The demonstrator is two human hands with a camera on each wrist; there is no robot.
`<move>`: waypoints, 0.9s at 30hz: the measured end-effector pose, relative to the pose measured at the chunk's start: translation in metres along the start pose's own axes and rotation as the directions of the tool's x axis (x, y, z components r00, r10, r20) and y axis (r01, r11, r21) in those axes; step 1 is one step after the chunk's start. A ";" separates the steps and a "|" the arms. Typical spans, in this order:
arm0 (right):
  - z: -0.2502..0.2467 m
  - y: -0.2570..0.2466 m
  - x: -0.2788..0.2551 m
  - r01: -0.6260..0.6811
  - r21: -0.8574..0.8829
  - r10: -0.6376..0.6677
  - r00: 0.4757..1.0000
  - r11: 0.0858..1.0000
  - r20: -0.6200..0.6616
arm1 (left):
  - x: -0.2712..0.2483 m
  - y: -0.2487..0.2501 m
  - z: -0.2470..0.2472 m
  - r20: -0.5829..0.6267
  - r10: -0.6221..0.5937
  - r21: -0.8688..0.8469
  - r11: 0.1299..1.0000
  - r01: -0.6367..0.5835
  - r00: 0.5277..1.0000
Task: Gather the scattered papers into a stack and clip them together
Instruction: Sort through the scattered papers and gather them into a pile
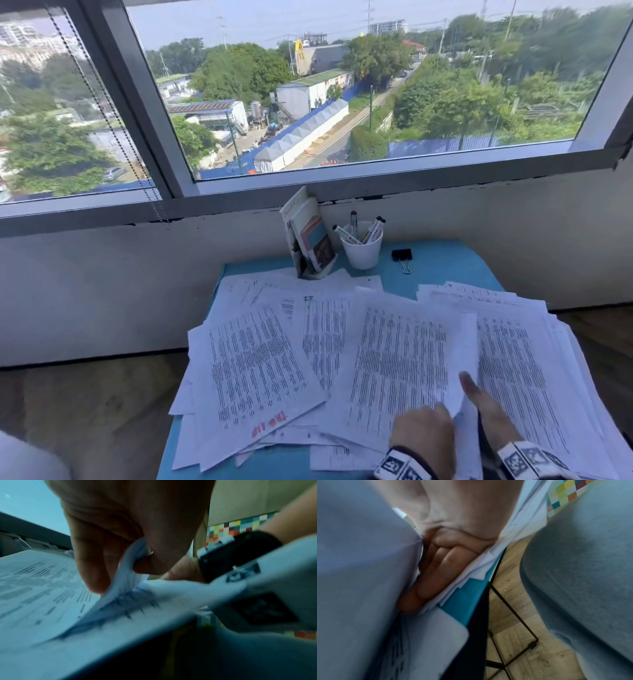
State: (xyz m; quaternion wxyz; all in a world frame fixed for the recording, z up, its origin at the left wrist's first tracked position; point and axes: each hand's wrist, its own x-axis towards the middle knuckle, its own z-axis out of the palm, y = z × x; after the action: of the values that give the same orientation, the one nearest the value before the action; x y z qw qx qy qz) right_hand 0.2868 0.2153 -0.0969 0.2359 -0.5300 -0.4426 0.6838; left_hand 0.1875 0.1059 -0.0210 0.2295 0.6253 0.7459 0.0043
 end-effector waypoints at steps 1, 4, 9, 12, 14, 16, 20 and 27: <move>-0.002 0.002 0.002 0.029 -0.086 -0.030 0.999 0.996 -0.012 | 0.000 0.003 0.000 0.035 0.009 0.006 1.000 -0.009 0.999; -0.004 0.006 0.002 0.146 -0.318 -0.158 0.987 0.937 -0.011 | -0.002 -0.011 0.006 -0.099 0.015 -0.016 1.000 -0.017 0.995; 0.001 -0.003 -0.011 0.135 -0.346 -0.145 0.989 0.929 -0.002 | -0.008 -0.097 -0.012 -0.271 -0.432 -0.147 0.902 0.406 0.860; 0.003 -0.005 -0.014 0.159 -0.324 -0.164 0.986 0.933 0.011 | -0.007 -0.154 -0.020 -0.008 -0.712 -0.124 0.698 0.706 0.702; 0.003 -0.006 -0.014 0.166 -0.318 -0.168 0.986 0.934 0.019 | -0.009 -0.172 -0.018 0.068 -0.744 -0.189 0.645 0.740 0.665; 0.004 -0.007 -0.015 0.170 -0.313 -0.173 0.985 0.934 0.017 | -0.010 -0.174 -0.015 0.110 -0.725 -0.201 0.653 0.730 0.680; 0.004 -0.005 -0.016 0.172 -0.341 -0.178 0.984 0.924 0.013 | -0.010 -0.177 -0.007 0.051 -0.700 -0.141 0.701 0.699 0.712; 0.001 -0.006 -0.014 0.165 -0.336 -0.168 0.986 0.927 0.019 | -0.030 -0.144 -0.044 -0.300 -0.577 -0.294 0.813 0.502 0.759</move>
State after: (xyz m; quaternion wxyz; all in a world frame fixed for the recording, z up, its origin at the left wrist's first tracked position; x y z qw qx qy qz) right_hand 0.2892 0.2067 -0.0849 0.2013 -0.5263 -0.5950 0.5731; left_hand 0.0414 0.0592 -0.0142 0.1342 0.3441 0.9201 0.1304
